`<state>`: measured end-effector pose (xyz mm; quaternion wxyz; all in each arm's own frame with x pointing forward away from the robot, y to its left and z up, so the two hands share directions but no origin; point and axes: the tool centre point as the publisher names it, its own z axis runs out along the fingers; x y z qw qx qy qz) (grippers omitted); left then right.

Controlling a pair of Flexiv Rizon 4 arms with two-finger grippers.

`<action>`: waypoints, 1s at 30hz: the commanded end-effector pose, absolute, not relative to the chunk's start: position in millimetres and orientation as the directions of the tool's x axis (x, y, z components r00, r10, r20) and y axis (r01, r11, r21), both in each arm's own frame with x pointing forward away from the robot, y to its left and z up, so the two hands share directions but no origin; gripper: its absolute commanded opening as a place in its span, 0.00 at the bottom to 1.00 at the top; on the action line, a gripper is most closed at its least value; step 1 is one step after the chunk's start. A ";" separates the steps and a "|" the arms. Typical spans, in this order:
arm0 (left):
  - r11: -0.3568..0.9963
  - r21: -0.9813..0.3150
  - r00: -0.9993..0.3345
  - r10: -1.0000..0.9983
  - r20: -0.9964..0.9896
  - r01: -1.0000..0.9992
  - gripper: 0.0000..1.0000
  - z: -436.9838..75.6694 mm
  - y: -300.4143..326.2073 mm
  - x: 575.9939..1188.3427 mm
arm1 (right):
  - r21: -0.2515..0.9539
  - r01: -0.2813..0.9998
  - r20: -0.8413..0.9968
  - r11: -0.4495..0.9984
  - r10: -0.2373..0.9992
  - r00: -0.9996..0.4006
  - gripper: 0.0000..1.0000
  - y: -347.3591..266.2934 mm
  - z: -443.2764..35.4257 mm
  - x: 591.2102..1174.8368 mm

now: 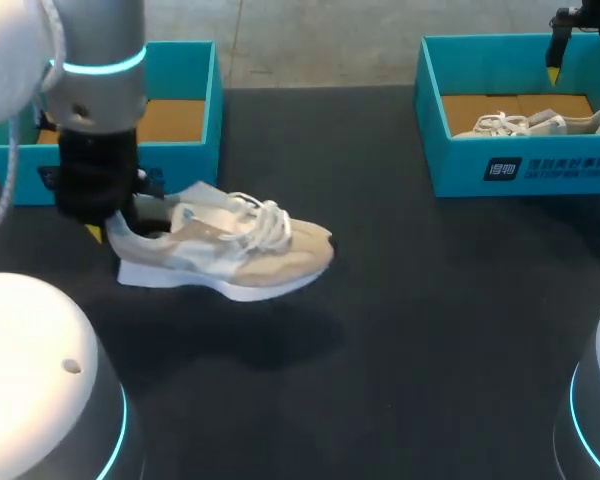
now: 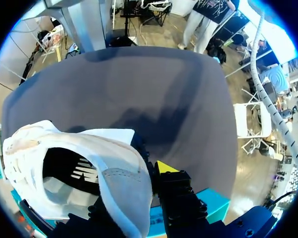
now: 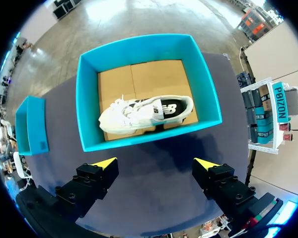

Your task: Take the shoe out of the shoebox, open the shoe tongue, remove and reinsert the insole, then place the shoe into the shoebox

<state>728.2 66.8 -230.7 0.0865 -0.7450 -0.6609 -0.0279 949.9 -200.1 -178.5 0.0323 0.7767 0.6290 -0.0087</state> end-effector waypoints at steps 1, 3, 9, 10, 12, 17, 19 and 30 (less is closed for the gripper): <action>-0.138 0.006 0.136 0.979 0.152 0.990 0.00 -250.4 53.3 721.3 | 0.042 0.978 -0.052 -0.206 0.977 0.208 1.00 -200.6 -178.8 948.8; -0.138 -0.001 0.136 0.978 0.159 0.990 0.00 -258.5 44.2 720.1 | 0.042 0.978 -0.052 -0.206 0.977 0.208 1.00 -200.6 -178.8 948.8; -0.141 -0.037 0.146 0.973 0.180 0.989 0.00 -276.4 23.0 710.6 | 0.042 0.978 -0.052 -0.206 0.977 0.208 1.00 -200.6 -178.8 948.8; -0.143 -0.046 0.149 0.972 0.183 0.989 0.00 -279.0 20.5 708.9 | 0.042 0.978 -0.052 -0.206 0.977 0.208 1.00 -200.6 -178.8 948.8; -0.139 -0.057 0.147 0.971 0.189 0.989 0.00 -285.1 13.4 705.7 | 0.042 0.978 -0.052 -0.206 0.977 0.208 1.00 -200.6 -178.8 948.8; -0.126 -0.081 0.140 0.967 0.215 0.989 0.00 -298.7 -0.8 694.8 | 0.042 0.978 -0.052 -0.206 0.977 0.208 1.00 -200.6 -178.8 948.8; -0.103 -0.092 0.121 0.969 0.215 0.990 0.00 -302.5 -6.5 691.7 | 0.042 0.978 -0.052 -0.206 0.977 0.208 1.00 -200.6 -178.8 948.8; -0.103 -0.092 0.121 0.969 0.215 0.990 0.00 -302.5 -6.5 691.7 | 0.042 0.978 -0.052 -0.206 0.977 0.208 1.00 -200.6 -178.8 948.8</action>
